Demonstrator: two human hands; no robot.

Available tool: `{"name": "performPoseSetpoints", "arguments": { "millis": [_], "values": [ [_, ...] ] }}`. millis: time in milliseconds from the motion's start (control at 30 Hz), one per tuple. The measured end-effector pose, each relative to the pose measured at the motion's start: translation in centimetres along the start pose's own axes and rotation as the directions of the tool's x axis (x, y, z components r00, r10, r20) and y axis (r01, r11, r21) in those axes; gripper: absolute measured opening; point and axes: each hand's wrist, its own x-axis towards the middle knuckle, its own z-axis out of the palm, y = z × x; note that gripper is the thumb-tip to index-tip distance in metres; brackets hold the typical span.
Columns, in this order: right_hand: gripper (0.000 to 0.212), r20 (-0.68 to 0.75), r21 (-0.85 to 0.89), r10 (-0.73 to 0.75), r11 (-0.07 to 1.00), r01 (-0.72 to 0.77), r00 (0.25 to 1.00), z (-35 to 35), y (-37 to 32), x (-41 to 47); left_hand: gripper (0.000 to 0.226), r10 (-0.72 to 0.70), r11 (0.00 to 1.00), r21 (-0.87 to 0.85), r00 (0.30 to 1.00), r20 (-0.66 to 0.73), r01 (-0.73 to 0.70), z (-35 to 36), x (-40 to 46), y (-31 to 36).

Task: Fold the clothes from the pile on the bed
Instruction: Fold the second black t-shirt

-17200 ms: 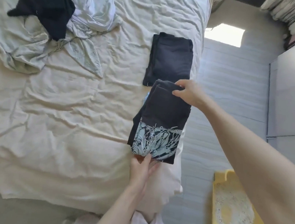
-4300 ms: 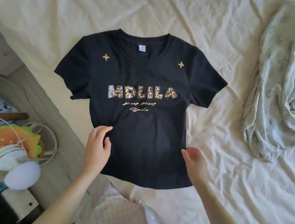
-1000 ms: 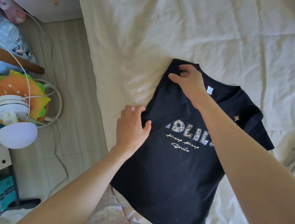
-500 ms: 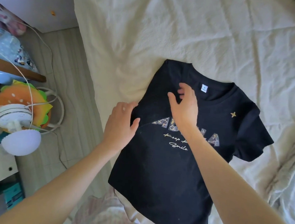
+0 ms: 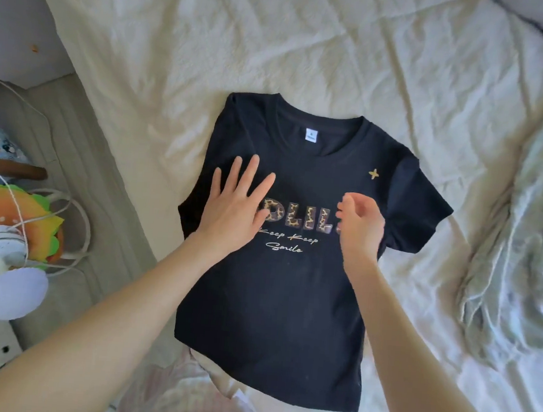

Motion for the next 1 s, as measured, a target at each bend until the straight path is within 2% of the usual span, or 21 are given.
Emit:
{"name": "performPoseSetpoints", "arguments": {
  "millis": [67, 133, 167, 233, 300, 367, 400, 433, 467, 500, 533, 567, 600, 667, 733, 767, 833, 900, 933, 967, 1000],
  "values": [
    [0.012, -0.195, -0.008, 0.030, 0.999, -0.032, 0.980, -3.2, 1.7, 0.4, 0.063, 0.009, 1.000, 0.025, 0.997, 0.079, -0.011, 0.6, 1.1, 1.6],
    [0.025, -0.327, 0.042, 0.177, 0.984, -0.173, 0.928, -5.9, 3.4, 1.0, 0.071, -0.001, 0.999, 0.052, 0.987, 0.164, -0.008, 1.5, 1.8, 3.2],
    [0.031, -0.301, 0.146, 0.317, 0.947, -0.285, 0.899, -6.8, 4.1, 1.2, 0.075, -0.015, 0.997, 0.071, 0.980, 0.196, 0.001, 1.9, 2.0, 3.7],
    [0.030, -0.046, 0.406, 0.547, 0.775, -0.485, 0.836, -8.1, 4.9, 1.9, 0.079, -0.034, 0.995, 0.098, 0.972, 0.231, 0.011, 2.2, 2.3, 4.0],
    [0.031, 0.200, 0.587, 0.577, 0.577, -0.568, 0.792, -8.7, 4.8, 3.2, 0.077, -0.033, 0.997, 0.076, 0.965, 0.258, 0.013, 1.9, 2.6, 3.5],
    [0.026, 0.222, 0.728, 0.572, 0.441, -0.525, 0.790, -8.8, 3.9, 4.4, 0.069, -0.027, 1.000, 0.019, 0.949, 0.313, 0.022, 1.3, 3.0, 2.8],
    [0.021, 0.202, 0.769, 0.564, 0.415, -0.487, 0.800, -8.6, 3.4, 4.8, 0.064, -0.031, 0.999, -0.016, 0.941, 0.337, 0.038, 0.8, 3.2, 2.7],
    [0.018, 0.128, 0.773, 0.541, 0.470, -0.426, 0.831, -8.3, 2.9, 5.0, 0.058, -0.043, 0.996, -0.062, 0.941, 0.335, 0.067, 0.3, 3.4, 2.7],
    [0.018, 0.002, 0.709, 0.479, 0.618, -0.338, 0.878, -7.9, 2.6, 4.8, 0.050, -0.062, 0.986, -0.128, 0.954, 0.292, 0.103, -0.2, 3.6, 2.9],
    [0.019, -0.164, 0.538, 0.341, 0.817, -0.205, 0.926, -7.5, 2.4, 4.5, 0.043, -0.094, 0.968, -0.211, 0.973, 0.210, 0.139, -0.8, 3.7, 3.2],
    [0.020, -0.287, 0.284, 0.103, 0.959, -0.018, 0.952, -7.1, 2.5, 3.9, 0.039, -0.143, 0.933, -0.313, 0.982, 0.124, 0.175, -1.3, 3.9, 3.5],
    [0.020, -0.307, 0.037, -0.183, 0.978, 0.204, 0.934, -6.6, 2.6, 2.9, 0.037, -0.210, 0.869, -0.442, 0.975, 0.077, 0.222, -1.8, 4.1, 3.9],
    [0.021, -0.252, -0.159, -0.432, 0.901, 0.403, 0.866, -6.1, 2.8, 1.9, 0.037, -0.284, 0.761, -0.584, 0.955, 0.090, 0.282, -2.4, 4.4, 4.3],
    [0.029, -0.007, -0.405, -0.720, 0.636, 0.656, 0.694, -5.2, 3.7, 0.1, 0.035, -0.372, 0.459, -0.802, 0.902, 0.217, 0.382, -3.2, 5.1, 5.0],
    [0.033, 0.242, -0.494, -0.786, 0.405, 0.770, 0.568, -4.8, 5.3, -1.0, 0.039, -0.392, 0.246, -0.862, 0.859, 0.330, 0.443, -3.8, 5.9, 5.5],
    [0.030, 0.314, -0.515, -0.781, 0.338, 0.788, 0.540, -4.8, 6.2, -1.4, 0.042, -0.388, 0.210, -0.863, 0.849, 0.358, 0.460, -4.0, 6.3, 5.7],
    [0.024, 0.336, -0.540, -0.755, 0.336, 0.772, 0.564, -5.3, 7.6, -2.1, 0.042, -0.382, 0.297, -0.839, 0.862, 0.333, 0.456, -4.0, 7.0, 6.2],
    [0.018, 0.264, -0.528, -0.751, 0.413, 0.742, 0.605, -5.9, 8.5, -2.9, 0.035, -0.341, 0.483, -0.790, 0.912, 0.227, 0.377, -3.9, 7.8, 6.9],
    [0.012, 0.213, -0.515, -0.713, 0.498, 0.697, 0.668, -6.2, 8.6, -3.4, 0.032, -0.297, 0.547, -0.770, 0.936, 0.186, 0.327, -3.9, 8.3, 7.3],
    [0.007, 0.154, -0.473, -0.615, 0.642, 0.604, 0.774, -6.3, 8.4, -3.9, 0.033, -0.255, 0.587, -0.755, 0.952, 0.168, 0.291, -3.9, 8.8, 7.9],
    [0.015, 0.112, -0.399, -0.415, 0.813, 0.423, 0.903, -6.3, 8.1, -4.1, 0.039, -0.229, 0.612, -0.742, 0.960, 0.164, 0.273, -3.8, 9.4, 8.5]
  ]
}}
